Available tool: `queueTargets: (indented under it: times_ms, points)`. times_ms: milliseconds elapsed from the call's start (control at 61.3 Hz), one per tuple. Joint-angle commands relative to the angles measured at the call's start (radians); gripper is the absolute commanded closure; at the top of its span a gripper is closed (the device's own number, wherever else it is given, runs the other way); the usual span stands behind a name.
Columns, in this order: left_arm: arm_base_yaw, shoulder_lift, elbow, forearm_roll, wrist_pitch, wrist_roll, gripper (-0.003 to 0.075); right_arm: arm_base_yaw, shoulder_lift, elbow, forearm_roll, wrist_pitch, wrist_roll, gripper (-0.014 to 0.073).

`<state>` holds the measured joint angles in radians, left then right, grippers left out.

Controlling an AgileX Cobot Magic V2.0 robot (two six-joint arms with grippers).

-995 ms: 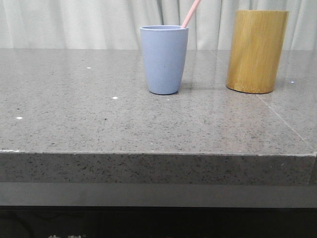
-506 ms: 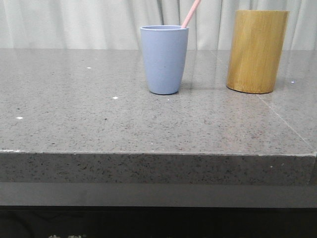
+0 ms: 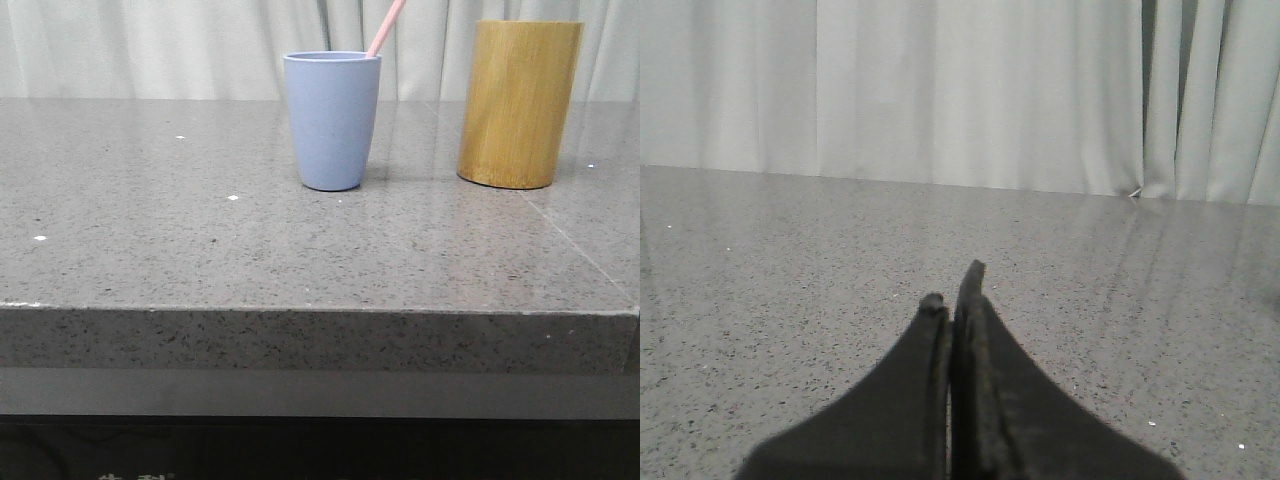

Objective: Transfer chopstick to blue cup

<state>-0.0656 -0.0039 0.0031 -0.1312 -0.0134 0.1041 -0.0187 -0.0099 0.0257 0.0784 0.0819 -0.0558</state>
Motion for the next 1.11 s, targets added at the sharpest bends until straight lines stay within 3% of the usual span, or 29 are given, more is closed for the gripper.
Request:
queueTargets:
  times_ms: [0, 261, 1093]
  points:
    - [-0.005, -0.022, 0.013, -0.008, -0.076, -0.009, 0.0739, -0.006, -0.022, -0.003, 0.001, -0.09, -0.001, 0.0713]
    - [-0.005, -0.022, 0.013, -0.008, -0.076, -0.009, 0.0739, -0.006, -0.022, -0.003, 0.023, -0.149, 0.0, 0.0713]
    - [-0.005, -0.022, 0.013, -0.008, -0.076, -0.009, 0.0739, -0.006, -0.021, -0.003, 0.023, -0.148, 0.0, 0.0713]
